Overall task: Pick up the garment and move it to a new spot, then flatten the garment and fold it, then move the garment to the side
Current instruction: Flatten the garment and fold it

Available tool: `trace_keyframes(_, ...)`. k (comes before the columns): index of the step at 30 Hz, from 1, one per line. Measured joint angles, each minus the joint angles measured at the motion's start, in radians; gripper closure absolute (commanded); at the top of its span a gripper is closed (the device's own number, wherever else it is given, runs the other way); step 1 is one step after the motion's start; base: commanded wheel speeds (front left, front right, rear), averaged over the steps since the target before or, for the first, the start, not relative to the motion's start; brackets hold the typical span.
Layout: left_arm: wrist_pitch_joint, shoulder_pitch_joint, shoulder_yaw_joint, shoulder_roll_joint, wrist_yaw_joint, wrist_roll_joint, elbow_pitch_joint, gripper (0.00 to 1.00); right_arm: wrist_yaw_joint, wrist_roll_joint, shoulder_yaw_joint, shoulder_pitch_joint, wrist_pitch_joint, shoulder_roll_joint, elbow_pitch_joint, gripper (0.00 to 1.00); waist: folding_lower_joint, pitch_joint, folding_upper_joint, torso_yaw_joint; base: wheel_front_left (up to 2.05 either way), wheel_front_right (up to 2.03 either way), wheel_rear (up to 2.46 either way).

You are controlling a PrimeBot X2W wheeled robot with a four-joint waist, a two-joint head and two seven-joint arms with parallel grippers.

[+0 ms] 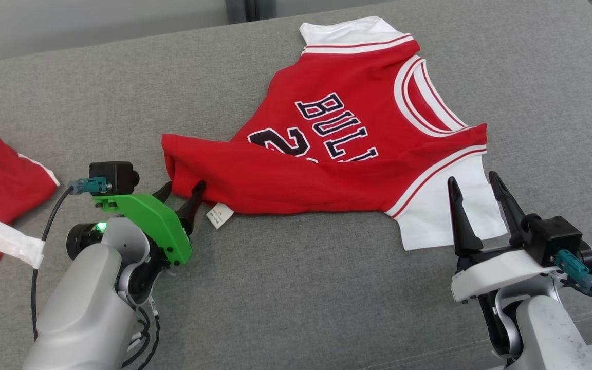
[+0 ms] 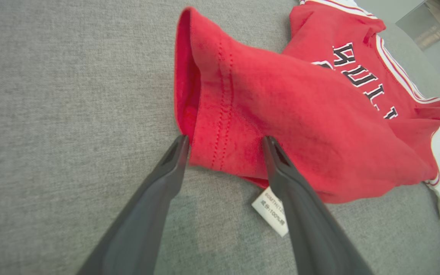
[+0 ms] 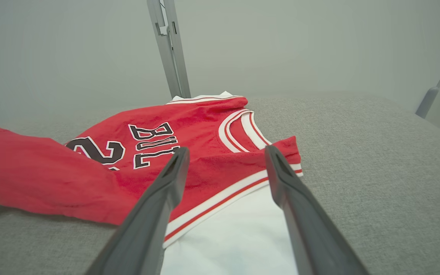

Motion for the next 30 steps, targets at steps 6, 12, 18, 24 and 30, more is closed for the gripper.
trace_keyframes(6,0.027,-0.002,-0.030,0.014,0.000,-0.022,-0.024,1.00,0.000,0.001,-0.015,0.000,-0.005,0.000,0.003,0.00,0.0000,0.006,0.0000,0.004,0.00,0.00,0.00)
trace_keyframes(12,-0.010,0.004,-0.043,0.019,0.000,-0.025,-0.063,1.00,0.000,0.000,-0.017,-0.001,-0.006,0.000,0.006,0.00,0.0000,0.000,0.0000,0.034,0.00,0.00,0.00)
trace_keyframes(18,-0.032,0.112,-0.011,0.020,0.013,-0.086,-0.264,1.00,0.000,-0.005,-0.031,0.012,-0.002,0.000,0.002,0.00,0.0000,-0.020,0.0000,0.075,0.00,0.00,0.00)
trace_keyframes(24,0.033,0.295,0.021,0.060,0.076,-0.174,-0.611,1.00,0.000,-0.009,-0.045,0.026,0.007,0.000,-0.015,0.00,0.0000,-0.038,0.0000,0.126,0.00,0.00,0.00)
trace_keyframes(30,0.121,0.447,0.030,0.107,0.166,-0.243,-0.855,1.00,0.000,-0.011,-0.045,0.026,0.013,0.001,-0.026,0.00,0.0000,-0.041,0.0000,0.149,0.00,0.00,0.00)
